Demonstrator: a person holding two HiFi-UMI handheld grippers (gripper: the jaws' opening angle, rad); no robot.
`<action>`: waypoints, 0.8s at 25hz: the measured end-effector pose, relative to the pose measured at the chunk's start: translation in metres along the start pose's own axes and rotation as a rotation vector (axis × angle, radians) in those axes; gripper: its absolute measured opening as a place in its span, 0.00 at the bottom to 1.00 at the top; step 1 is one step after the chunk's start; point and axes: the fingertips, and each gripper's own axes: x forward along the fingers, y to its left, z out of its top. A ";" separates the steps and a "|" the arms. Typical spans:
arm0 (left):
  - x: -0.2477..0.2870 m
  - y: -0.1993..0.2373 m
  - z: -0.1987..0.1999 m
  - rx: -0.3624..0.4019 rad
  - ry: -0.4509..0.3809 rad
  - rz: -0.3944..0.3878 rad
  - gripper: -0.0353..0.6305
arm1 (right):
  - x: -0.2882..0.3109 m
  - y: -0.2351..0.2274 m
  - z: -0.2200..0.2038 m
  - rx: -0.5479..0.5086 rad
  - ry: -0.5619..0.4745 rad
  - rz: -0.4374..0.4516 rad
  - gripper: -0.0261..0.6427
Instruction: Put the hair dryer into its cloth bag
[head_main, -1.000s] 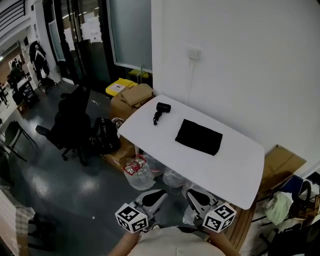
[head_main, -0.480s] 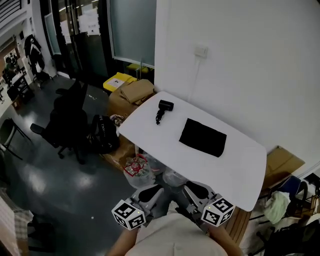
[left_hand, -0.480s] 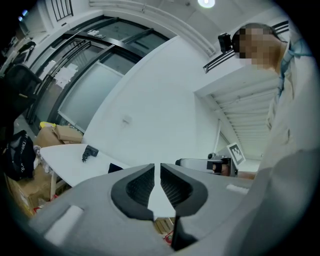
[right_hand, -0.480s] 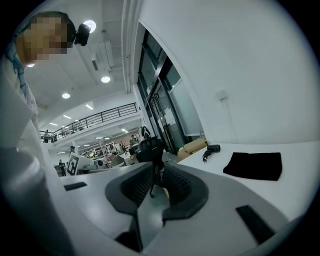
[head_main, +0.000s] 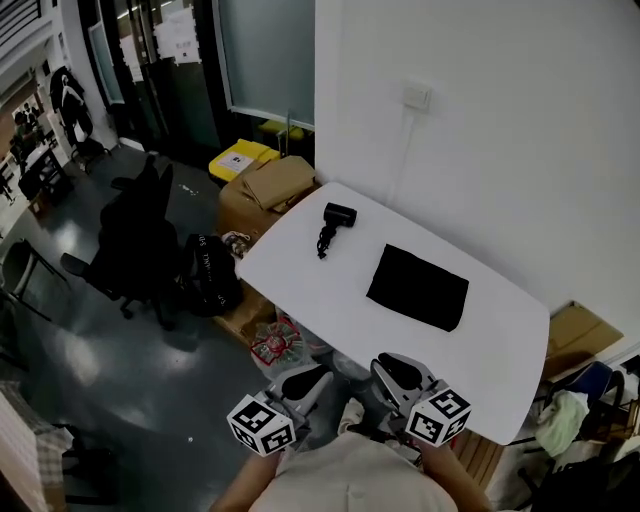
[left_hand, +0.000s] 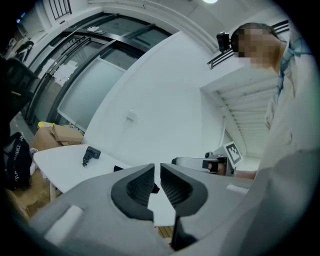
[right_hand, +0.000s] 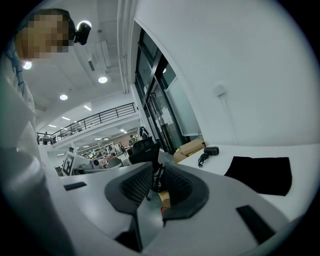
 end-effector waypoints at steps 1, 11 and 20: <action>0.009 0.005 0.002 0.001 0.008 -0.003 0.12 | 0.004 -0.009 0.003 0.004 0.002 0.000 0.15; 0.104 0.041 0.024 0.006 0.057 -0.028 0.12 | 0.039 -0.090 0.039 0.022 0.007 -0.001 0.15; 0.168 0.066 0.027 0.018 0.088 -0.043 0.12 | 0.060 -0.155 0.050 0.033 0.029 -0.015 0.15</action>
